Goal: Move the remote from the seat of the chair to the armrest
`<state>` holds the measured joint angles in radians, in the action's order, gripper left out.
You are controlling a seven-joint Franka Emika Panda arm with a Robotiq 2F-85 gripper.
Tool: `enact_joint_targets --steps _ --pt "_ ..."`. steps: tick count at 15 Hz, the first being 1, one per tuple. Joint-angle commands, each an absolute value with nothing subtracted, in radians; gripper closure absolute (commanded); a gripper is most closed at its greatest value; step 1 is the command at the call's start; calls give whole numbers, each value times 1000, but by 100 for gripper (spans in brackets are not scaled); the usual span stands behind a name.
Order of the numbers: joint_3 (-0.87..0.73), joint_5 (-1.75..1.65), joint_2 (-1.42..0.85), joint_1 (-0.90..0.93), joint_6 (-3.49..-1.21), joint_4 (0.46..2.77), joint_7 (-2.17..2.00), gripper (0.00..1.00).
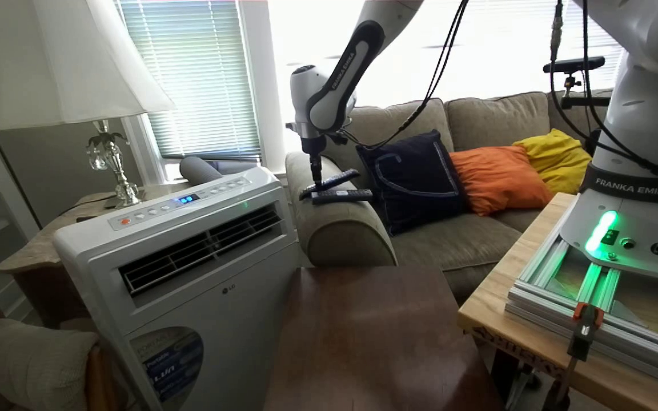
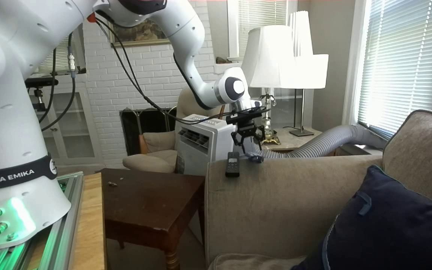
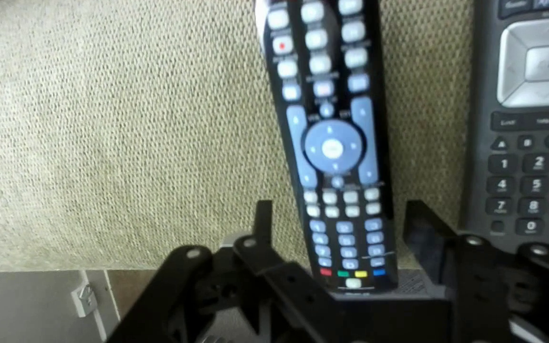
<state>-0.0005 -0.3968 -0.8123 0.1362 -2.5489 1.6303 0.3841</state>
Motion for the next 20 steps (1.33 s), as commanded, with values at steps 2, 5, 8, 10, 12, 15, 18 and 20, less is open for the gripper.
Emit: enact_joint_targets --steps 2,5,8,10,12,15,18,20 --pt "-11 -411 -834 152 -2513 1587 353 0" --pt "-8 -409 -835 149 -2507 1580 355 0" --pt "-1 -400 -820 139 -2511 1594 361 0" --pt "7 -391 -796 124 -2514 1619 370 0" --pt "12 -384 -766 107 -2514 1648 379 0" --pt "56 -349 -680 39 -2501 1741 448 0" --pt "130 -267 -571 -63 -2426 1858 566 0" --pt "159 -188 -492 -119 -2356 1939 611 0"
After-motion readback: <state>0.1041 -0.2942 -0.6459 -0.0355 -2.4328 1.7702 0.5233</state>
